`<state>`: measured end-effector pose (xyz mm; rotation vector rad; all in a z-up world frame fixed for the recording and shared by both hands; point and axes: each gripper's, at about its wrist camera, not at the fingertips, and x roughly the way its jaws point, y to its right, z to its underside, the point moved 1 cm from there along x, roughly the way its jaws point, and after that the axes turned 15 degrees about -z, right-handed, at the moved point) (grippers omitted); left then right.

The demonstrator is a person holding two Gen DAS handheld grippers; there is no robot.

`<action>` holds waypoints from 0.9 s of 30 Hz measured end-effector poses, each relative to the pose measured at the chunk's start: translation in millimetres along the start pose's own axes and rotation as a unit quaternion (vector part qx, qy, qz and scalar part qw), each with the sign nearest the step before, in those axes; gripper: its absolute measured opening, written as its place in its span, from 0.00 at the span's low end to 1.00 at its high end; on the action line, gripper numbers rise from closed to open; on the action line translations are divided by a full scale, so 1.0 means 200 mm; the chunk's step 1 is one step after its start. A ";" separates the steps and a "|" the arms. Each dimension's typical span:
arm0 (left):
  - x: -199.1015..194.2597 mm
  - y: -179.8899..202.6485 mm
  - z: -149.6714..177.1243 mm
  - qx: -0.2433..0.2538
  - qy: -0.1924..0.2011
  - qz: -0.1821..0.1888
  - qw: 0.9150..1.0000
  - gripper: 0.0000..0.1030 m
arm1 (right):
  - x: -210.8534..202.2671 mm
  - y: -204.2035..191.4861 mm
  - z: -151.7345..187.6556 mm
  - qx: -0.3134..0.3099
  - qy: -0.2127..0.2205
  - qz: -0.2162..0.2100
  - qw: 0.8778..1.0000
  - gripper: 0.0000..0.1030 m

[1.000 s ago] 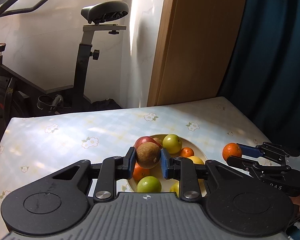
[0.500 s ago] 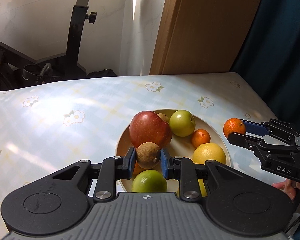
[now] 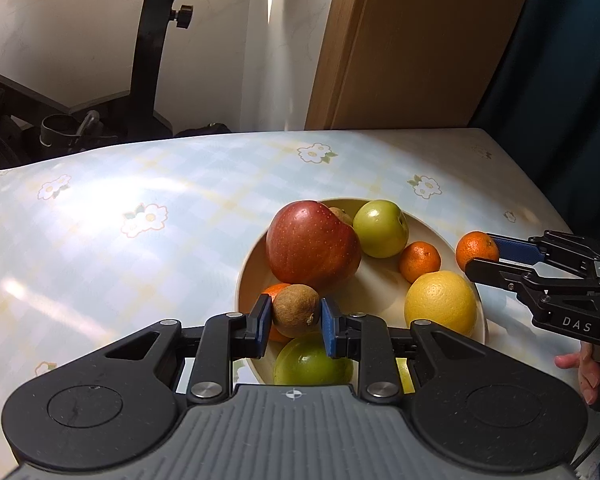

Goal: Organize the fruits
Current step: 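Carry the kiwi to the plate while the right gripper places the tangerine there, then open the left gripper to release the kiwi on the plate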

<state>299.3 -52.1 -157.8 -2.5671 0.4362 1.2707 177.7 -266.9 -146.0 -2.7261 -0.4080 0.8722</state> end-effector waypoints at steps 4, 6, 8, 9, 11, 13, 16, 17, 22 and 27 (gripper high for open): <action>0.01 -0.01 0.01 0.000 -0.005 -0.001 1.000 0.27 | 0.01 0.00 0.00 0.001 -0.003 0.000 1.000 0.35; 0.00 -0.01 0.01 -0.002 -0.006 0.000 1.000 0.27 | 0.01 -0.01 0.00 0.001 0.000 -0.002 1.000 0.35; 0.00 -0.01 0.02 -0.003 -0.007 0.000 1.000 0.27 | 0.00 -0.02 0.00 -0.003 0.000 -0.003 1.000 0.35; 0.00 -0.02 0.02 -0.002 -0.007 -0.001 1.000 0.27 | 0.00 -0.02 -0.01 -0.004 0.000 -0.003 1.000 0.35; 0.00 -0.02 0.02 -0.002 -0.007 -0.005 1.000 0.28 | -0.01 -0.03 -0.01 -0.004 0.004 -0.002 1.000 0.35; -0.01 -0.03 0.02 -0.004 -0.009 -0.006 1.000 0.30 | -0.03 -0.03 -0.01 0.000 0.007 -0.001 1.000 0.35; -0.01 -0.05 0.02 -0.011 -0.008 -0.012 1.000 0.35 | -0.05 -0.04 0.00 0.008 0.007 0.001 1.000 0.35; -0.02 -0.06 0.02 -0.014 -0.006 -0.013 1.000 0.36 | -0.06 -0.05 0.01 0.010 0.007 0.003 1.000 0.35; -0.06 -0.08 0.03 -0.023 0.002 -0.015 1.000 0.36 | -0.11 -0.08 0.03 0.023 0.011 0.010 1.000 0.35; -0.13 -0.11 0.05 -0.031 0.014 -0.015 0.999 0.36 | -0.15 -0.13 0.06 0.032 0.020 0.010 0.999 0.35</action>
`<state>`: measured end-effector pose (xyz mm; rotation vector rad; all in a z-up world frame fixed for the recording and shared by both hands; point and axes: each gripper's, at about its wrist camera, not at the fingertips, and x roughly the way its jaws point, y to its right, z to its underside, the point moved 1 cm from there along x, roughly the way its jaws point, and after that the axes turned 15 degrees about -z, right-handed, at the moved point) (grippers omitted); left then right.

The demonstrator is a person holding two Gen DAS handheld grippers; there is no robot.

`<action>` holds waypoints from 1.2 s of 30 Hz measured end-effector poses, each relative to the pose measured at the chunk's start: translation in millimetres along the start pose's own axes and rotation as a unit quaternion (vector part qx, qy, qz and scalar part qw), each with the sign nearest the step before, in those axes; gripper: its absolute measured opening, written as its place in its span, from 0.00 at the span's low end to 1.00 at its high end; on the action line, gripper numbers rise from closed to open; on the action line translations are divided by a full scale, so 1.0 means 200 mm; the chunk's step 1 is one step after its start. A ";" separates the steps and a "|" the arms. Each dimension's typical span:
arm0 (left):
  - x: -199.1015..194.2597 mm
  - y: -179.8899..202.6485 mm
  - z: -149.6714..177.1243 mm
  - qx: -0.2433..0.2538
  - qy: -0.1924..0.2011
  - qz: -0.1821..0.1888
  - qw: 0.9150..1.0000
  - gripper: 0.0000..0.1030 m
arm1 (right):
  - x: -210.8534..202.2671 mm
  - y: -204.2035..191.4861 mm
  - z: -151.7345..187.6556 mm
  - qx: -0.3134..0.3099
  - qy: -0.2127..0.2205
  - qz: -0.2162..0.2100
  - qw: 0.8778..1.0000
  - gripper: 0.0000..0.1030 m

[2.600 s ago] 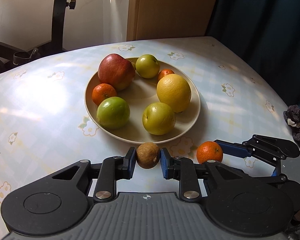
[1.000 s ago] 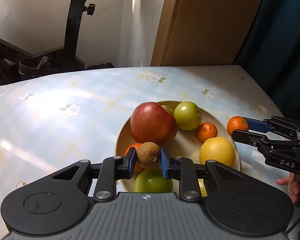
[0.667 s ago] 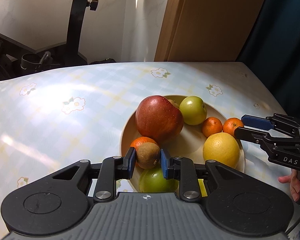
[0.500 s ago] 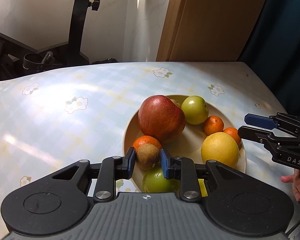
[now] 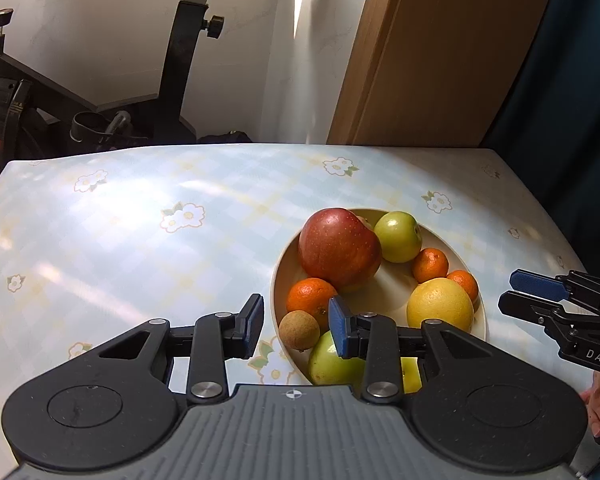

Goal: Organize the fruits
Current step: 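Open the left gripper to release the kiwi on the plate, then move both tools to the red apple on the table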

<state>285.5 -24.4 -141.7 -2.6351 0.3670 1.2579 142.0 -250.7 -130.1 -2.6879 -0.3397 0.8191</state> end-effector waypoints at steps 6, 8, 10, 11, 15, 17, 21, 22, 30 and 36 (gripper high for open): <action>-0.10 -0.05 0.05 -0.002 0.014 -0.006 1.000 0.36 | -0.04 -0.10 0.02 0.006 0.012 -0.007 1.000 0.35; -0.14 -0.09 0.06 -0.009 0.016 -0.007 1.000 0.36 | -0.06 -0.14 0.02 0.008 0.014 -0.010 1.000 0.35; -0.18 -0.14 0.09 -0.015 0.018 -0.005 1.000 0.36 | -0.06 -0.17 0.02 0.008 0.017 -0.013 1.000 0.35; -0.20 -0.16 0.09 -0.016 0.020 -0.005 1.000 0.36 | -0.07 -0.18 0.03 0.009 0.018 -0.015 1.000 0.36; -0.26 -0.25 0.14 -0.027 0.026 -0.012 0.999 0.36 | -0.07 -0.25 0.05 0.009 0.017 -0.022 1.000 0.36; -0.28 -0.30 0.17 -0.031 0.029 -0.019 0.999 0.36 | -0.07 -0.28 0.08 0.012 0.015 -0.026 0.999 0.36; -0.32 -0.38 0.24 -0.042 0.028 -0.025 0.998 0.36 | -0.05 -0.33 0.12 0.016 0.006 -0.030 0.999 0.37; -0.32 -0.39 0.26 -0.045 0.026 -0.021 0.998 0.36 | -0.04 -0.35 0.15 0.019 0.002 -0.032 0.999 0.37; -0.31 -0.40 0.42 -0.040 0.011 0.006 0.999 0.36 | 0.01 -0.48 0.26 0.013 -0.042 -0.033 0.998 0.39; -0.29 -0.38 0.50 -0.044 0.005 0.030 0.999 0.36 | 0.00 -0.59 0.32 0.012 -0.050 -0.044 0.998 0.44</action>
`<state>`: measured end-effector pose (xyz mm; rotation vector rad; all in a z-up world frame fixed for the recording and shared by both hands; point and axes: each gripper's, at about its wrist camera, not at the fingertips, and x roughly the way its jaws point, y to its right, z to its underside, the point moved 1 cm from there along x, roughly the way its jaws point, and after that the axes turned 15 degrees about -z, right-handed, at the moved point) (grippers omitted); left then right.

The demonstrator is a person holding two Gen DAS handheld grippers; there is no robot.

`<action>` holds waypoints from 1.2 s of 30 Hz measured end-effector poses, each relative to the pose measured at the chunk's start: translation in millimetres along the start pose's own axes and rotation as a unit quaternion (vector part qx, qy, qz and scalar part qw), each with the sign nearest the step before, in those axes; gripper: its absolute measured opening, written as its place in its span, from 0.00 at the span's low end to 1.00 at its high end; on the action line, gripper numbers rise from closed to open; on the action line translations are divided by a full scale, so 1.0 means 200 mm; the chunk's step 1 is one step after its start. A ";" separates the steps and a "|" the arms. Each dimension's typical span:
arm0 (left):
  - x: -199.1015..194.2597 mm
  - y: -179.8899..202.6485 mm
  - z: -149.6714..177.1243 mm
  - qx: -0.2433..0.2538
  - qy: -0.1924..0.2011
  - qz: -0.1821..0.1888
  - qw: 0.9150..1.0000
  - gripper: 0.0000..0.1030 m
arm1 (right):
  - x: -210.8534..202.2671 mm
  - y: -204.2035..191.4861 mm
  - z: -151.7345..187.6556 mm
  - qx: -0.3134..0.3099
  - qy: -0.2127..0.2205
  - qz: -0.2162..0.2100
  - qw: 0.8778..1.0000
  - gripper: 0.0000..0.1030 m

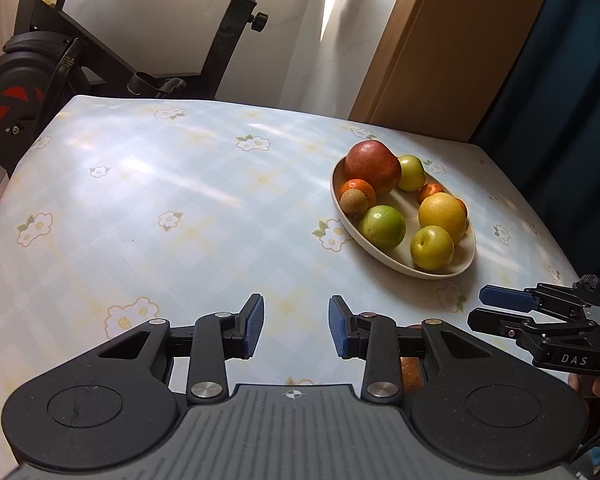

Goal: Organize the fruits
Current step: 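Move both tools to the red apple on the table, then grasp the red apple between both grippers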

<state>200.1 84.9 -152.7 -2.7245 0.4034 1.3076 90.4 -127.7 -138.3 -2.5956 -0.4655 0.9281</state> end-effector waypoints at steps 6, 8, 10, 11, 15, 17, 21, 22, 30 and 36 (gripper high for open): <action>0.00 -0.02 0.05 -0.001 -0.007 0.015 1.000 0.36 | 0.02 -0.06 0.02 -0.002 -0.007 -0.009 1.000 0.48; 0.00 -0.03 0.06 -0.006 -0.009 0.022 1.000 0.36 | 0.02 -0.07 0.02 -0.003 -0.008 -0.012 1.000 0.50; 0.00 -0.04 0.06 -0.008 -0.010 0.029 1.000 0.36 | 0.03 -0.08 0.02 -0.005 -0.009 -0.014 1.000 0.52; 0.00 -0.05 0.07 -0.008 -0.011 0.032 0.999 0.36 | 0.03 -0.09 0.03 -0.005 -0.011 -0.016 1.000 0.53; 0.00 -0.05 0.08 -0.010 -0.012 0.037 0.999 0.36 | 0.04 -0.11 0.03 -0.009 -0.017 -0.023 1.000 0.57; 0.01 -0.05 0.09 -0.012 -0.014 0.040 0.999 0.36 | 0.05 -0.13 0.03 -0.016 -0.020 -0.026 0.999 0.57; 0.01 -0.06 0.09 -0.017 -0.016 0.043 0.999 0.36 | 0.06 -0.17 0.03 -0.034 -0.026 -0.033 0.999 0.60; 0.01 -0.07 0.09 -0.020 -0.017 0.045 0.999 0.36 | 0.07 -0.18 0.03 -0.038 -0.030 -0.037 0.998 0.61; 0.02 -0.06 0.08 -0.025 -0.025 0.060 0.998 0.36 | 0.15 -0.24 0.04 -0.055 -0.065 -0.055 0.995 0.63; 0.05 -0.03 0.07 -0.032 -0.035 0.081 0.996 0.36 | 0.21 -0.25 0.05 -0.061 -0.087 -0.061 0.992 0.64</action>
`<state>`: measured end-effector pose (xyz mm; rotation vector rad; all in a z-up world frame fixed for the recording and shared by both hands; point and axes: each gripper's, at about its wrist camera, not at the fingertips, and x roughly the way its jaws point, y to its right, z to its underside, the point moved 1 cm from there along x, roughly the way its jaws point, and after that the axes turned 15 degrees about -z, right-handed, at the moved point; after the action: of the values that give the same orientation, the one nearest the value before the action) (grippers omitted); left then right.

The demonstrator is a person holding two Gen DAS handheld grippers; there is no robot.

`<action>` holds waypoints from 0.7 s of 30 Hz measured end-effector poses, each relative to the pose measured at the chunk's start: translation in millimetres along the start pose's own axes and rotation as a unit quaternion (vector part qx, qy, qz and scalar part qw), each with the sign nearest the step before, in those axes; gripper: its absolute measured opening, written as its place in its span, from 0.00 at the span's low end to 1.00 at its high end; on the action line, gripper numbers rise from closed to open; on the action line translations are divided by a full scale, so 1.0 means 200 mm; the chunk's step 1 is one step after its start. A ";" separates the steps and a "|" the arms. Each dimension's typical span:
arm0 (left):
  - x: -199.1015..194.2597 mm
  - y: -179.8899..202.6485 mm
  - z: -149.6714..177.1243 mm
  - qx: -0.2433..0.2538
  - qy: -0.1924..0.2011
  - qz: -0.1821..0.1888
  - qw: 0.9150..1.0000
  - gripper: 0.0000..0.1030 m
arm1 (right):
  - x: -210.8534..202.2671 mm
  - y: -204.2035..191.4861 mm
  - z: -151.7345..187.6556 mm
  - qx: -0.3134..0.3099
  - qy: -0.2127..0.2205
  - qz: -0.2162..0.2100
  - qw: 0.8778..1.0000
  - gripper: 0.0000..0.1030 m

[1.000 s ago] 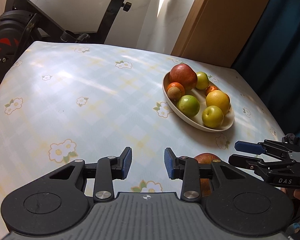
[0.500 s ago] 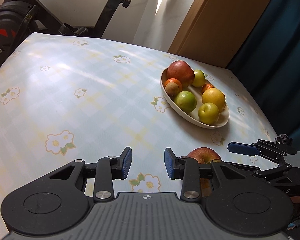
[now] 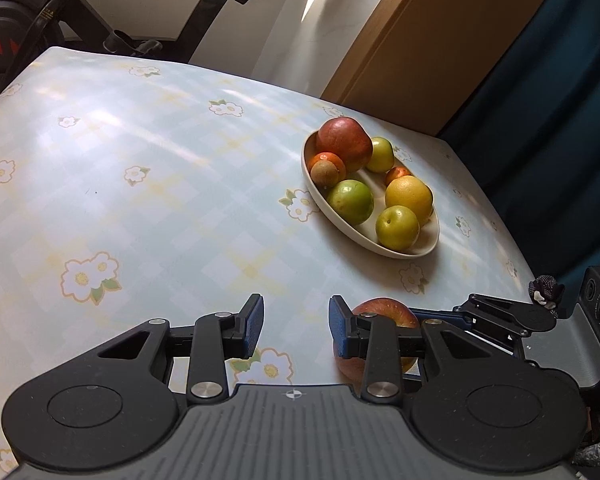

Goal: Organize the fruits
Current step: 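Grasp the red apple between both grippers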

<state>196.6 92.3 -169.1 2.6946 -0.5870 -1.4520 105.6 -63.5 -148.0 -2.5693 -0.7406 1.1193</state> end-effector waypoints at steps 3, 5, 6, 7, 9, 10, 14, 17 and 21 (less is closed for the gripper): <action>0.02 0.02 0.00 0.000 -0.009 0.014 1.000 0.36 | 0.02 0.01 0.00 0.006 -0.005 -0.007 1.000 0.63; 0.03 0.04 0.00 0.002 -0.012 0.021 1.000 0.36 | 0.03 0.01 0.00 0.008 -0.009 -0.012 1.000 0.62; 0.04 0.05 0.00 0.003 -0.012 0.023 1.000 0.36 | 0.04 0.02 0.01 0.009 -0.012 -0.014 1.000 0.60; 0.04 0.05 -0.01 0.003 -0.012 0.024 1.000 0.36 | 0.04 0.02 0.01 0.008 -0.013 -0.014 1.000 0.60; 0.05 0.05 -0.02 -0.001 -0.012 0.027 1.000 0.37 | 0.04 0.01 0.02 0.000 -0.013 -0.014 1.000 0.60; 0.06 0.06 -0.02 -0.004 -0.013 0.029 0.999 0.37 | 0.03 0.01 0.02 -0.005 -0.013 -0.014 1.000 0.60; 0.08 0.07 -0.03 -0.011 -0.022 0.044 0.999 0.37 | 0.03 0.01 0.02 -0.013 -0.005 -0.018 1.000 0.60; 0.11 0.08 -0.03 -0.008 -0.028 0.047 0.998 0.37 | 0.03 0.01 0.02 -0.026 -0.002 -0.013 1.000 0.60; 0.14 0.09 -0.03 -0.022 -0.037 0.055 0.998 0.37 | 0.02 0.05 0.01 -0.030 0.007 -0.003 1.000 0.60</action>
<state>210.4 65.1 -184.1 2.5414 -0.6884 -1.5218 110.4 -70.1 -155.8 -2.6190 -0.7897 1.0910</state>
